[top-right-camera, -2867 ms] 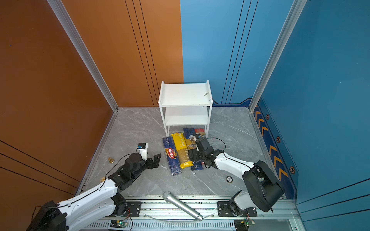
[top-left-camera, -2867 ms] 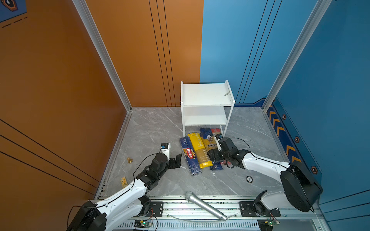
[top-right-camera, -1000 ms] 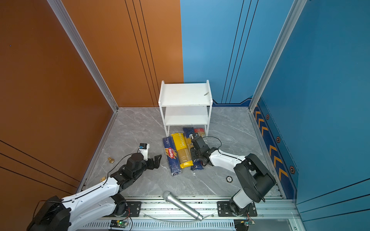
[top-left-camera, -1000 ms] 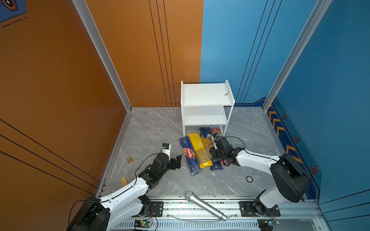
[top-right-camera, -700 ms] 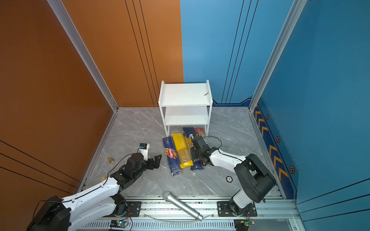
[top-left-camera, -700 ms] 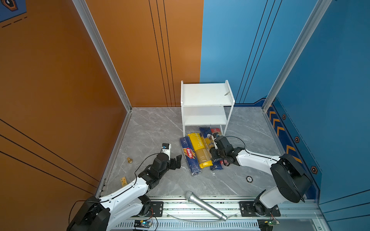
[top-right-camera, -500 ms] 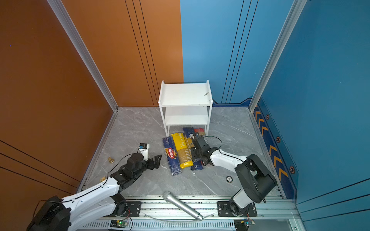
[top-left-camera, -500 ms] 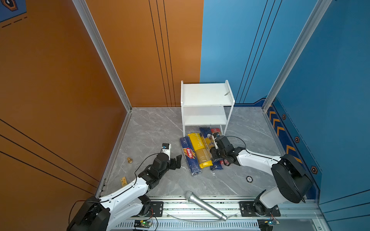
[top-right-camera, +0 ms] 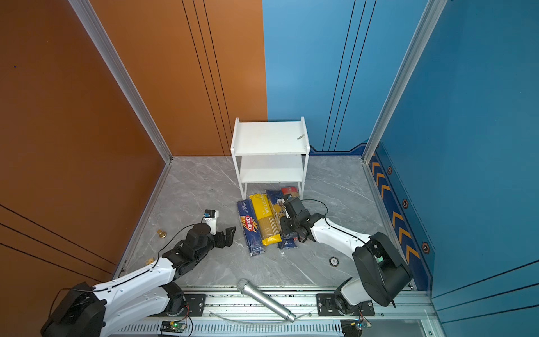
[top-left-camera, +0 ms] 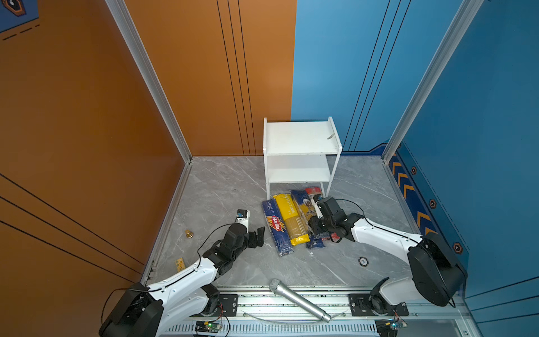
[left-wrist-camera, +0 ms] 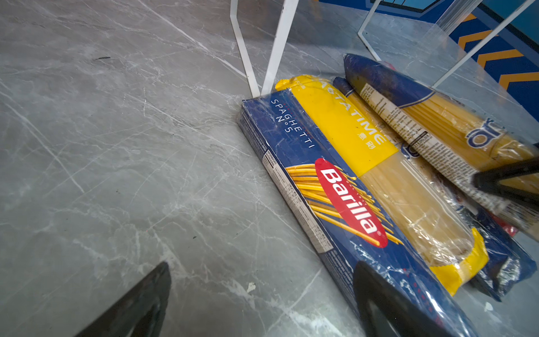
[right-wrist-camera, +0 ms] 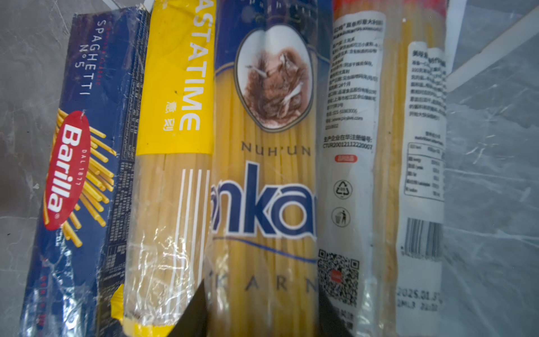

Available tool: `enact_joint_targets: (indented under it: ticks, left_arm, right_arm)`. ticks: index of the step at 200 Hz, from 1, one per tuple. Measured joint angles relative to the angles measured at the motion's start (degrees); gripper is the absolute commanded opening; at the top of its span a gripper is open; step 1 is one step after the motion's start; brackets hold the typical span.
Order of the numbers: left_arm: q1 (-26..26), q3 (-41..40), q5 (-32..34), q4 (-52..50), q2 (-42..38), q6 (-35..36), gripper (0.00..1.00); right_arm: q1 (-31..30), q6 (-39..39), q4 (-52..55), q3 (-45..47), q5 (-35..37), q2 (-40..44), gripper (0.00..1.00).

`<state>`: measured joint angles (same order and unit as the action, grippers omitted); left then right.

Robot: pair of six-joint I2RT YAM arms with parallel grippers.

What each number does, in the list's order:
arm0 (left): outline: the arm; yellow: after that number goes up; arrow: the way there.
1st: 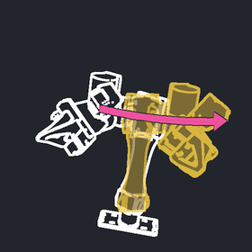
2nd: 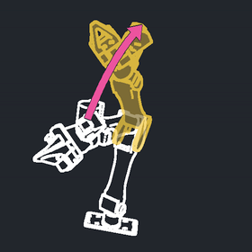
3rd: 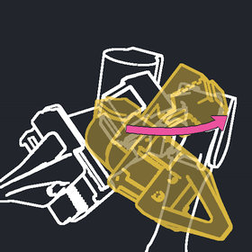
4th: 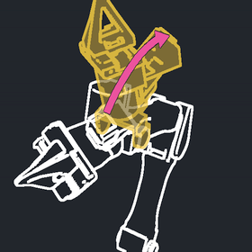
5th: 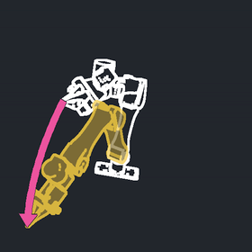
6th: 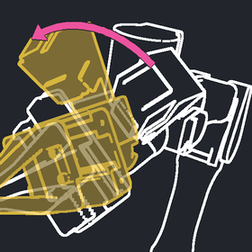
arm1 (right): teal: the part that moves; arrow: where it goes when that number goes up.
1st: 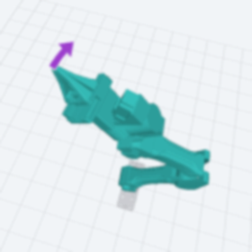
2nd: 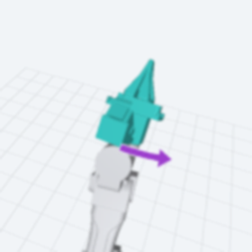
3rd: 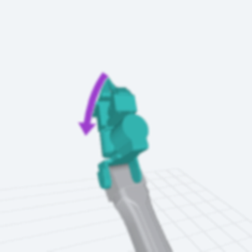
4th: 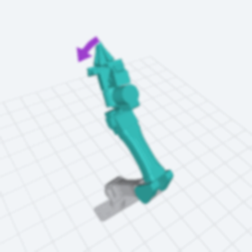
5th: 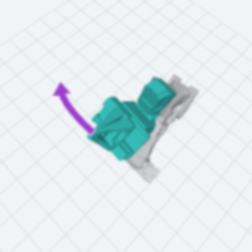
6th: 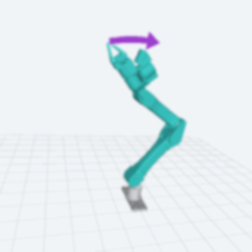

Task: Arrange pasta packages on shelves
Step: Pick up the pasta bag.

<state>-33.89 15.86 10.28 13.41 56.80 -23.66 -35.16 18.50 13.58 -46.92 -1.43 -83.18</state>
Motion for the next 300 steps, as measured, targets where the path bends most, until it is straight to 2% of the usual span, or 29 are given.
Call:
enact_joint_targets:
  ticks: [105, 145, 194, 256, 300]
  left_arm:
    - [0.0, 1.2, 0.0, 0.1, 1.2, 0.2, 0.98]
    - [0.0, 1.4, 0.0, 0.1, 2.2, 0.2, 0.98]
    - [0.0, 1.6, -0.3, 0.2, 3.2, 0.2, 0.98]
    - [0.0, 2.3, -0.5, 0.5, 4.0, 0.2, 0.98]
    - [-0.2, 2.3, -0.6, 0.5, 4.0, 0.2, 0.98]
  right_arm:
    - [0.9, 3.7, 28.8, -13.1, -5.5, 12.8, 0.00]
    - [3.8, 5.8, 37.3, -19.7, -10.0, 18.6, 0.00]
    - [4.2, 7.1, 47.0, -29.0, -15.9, 21.2, 0.00]
    - [4.2, 9.3, 49.9, -43.5, -17.9, 20.7, 0.00]
    - [4.2, 10.7, 47.7, -51.7, -17.7, 14.1, 0.00]
